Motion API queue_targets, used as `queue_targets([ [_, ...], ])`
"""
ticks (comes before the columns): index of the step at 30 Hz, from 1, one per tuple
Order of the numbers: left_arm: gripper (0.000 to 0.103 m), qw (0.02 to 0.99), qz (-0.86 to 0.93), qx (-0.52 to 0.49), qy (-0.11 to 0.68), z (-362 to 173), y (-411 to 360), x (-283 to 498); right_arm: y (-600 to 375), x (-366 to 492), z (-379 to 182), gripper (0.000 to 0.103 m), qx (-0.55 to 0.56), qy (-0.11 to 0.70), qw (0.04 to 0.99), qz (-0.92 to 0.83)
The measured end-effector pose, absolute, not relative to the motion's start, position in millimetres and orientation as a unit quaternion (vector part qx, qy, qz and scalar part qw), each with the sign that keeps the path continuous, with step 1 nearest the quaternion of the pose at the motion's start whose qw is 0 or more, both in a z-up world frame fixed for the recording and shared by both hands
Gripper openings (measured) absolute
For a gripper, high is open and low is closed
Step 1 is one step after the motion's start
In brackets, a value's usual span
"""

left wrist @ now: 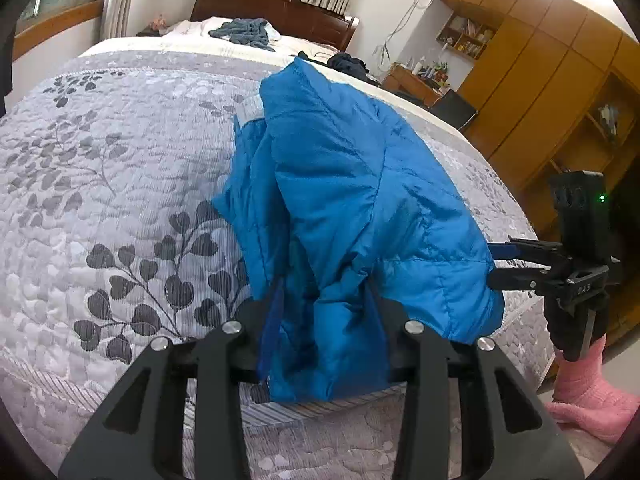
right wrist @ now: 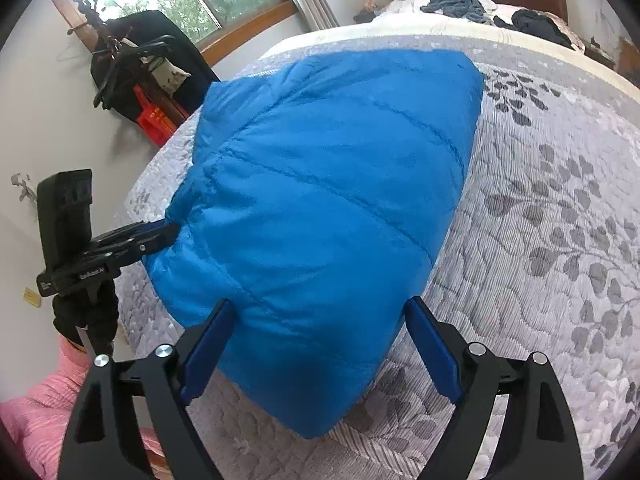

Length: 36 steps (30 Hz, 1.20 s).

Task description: Fold large clothes

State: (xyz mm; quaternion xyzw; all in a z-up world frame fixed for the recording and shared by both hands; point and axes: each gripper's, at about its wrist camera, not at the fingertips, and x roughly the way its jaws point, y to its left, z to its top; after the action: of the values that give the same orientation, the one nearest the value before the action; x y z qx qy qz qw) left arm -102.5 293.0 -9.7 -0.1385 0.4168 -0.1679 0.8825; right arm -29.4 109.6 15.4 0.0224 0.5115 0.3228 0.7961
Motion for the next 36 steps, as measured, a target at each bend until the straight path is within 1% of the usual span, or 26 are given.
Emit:
queue_targets([
  [13,0.039,0.884,-0.168,-0.132,0.416,3.6,287.0,-104.7,98.1,-20.4,28.6,0.087,0.035,0.498,0.806,0.318],
  [15,0.041,0.885,-0.168,-0.129,0.415,4.5,286.7,-103.1,98.8,-18.8,27.0,0.087,0.033,0.5,0.806,0.315],
  [23,0.041,0.879,-0.172,-0.137,0.423,-14.8,288.3,-98.4,104.5,-12.0,7.4,0.088,0.041,0.524,0.789,0.318],
  [28,0.042,0.876,-0.177,-0.149,0.422,-9.3,292.2,-98.2,102.2,-12.0,14.0,0.088,0.042,0.514,0.793,0.323],
  [31,0.051,0.874,-0.186,-0.16,0.42,-0.9,296.5,-96.4,95.2,-8.9,19.8,0.088,0.059,0.505,0.795,0.33],
  [33,0.054,0.878,-0.184,-0.153,0.415,6.7,295.3,-94.7,89.9,-5.0,22.2,0.088,0.072,0.501,0.795,0.334],
  [34,0.061,0.882,-0.178,-0.144,0.412,10.7,293.6,-93.9,86.4,-2.1,23.1,0.088,0.078,0.498,0.796,0.334],
  [35,0.066,0.887,-0.17,-0.134,0.407,15.0,292.2,-93.7,82.8,1.2,23.7,0.088,0.084,0.496,0.798,0.333],
  [36,0.067,0.891,-0.17,-0.128,0.4,19.8,291.3,-93.1,80.8,3.8,24.1,0.088,0.089,0.494,0.799,0.332],
])
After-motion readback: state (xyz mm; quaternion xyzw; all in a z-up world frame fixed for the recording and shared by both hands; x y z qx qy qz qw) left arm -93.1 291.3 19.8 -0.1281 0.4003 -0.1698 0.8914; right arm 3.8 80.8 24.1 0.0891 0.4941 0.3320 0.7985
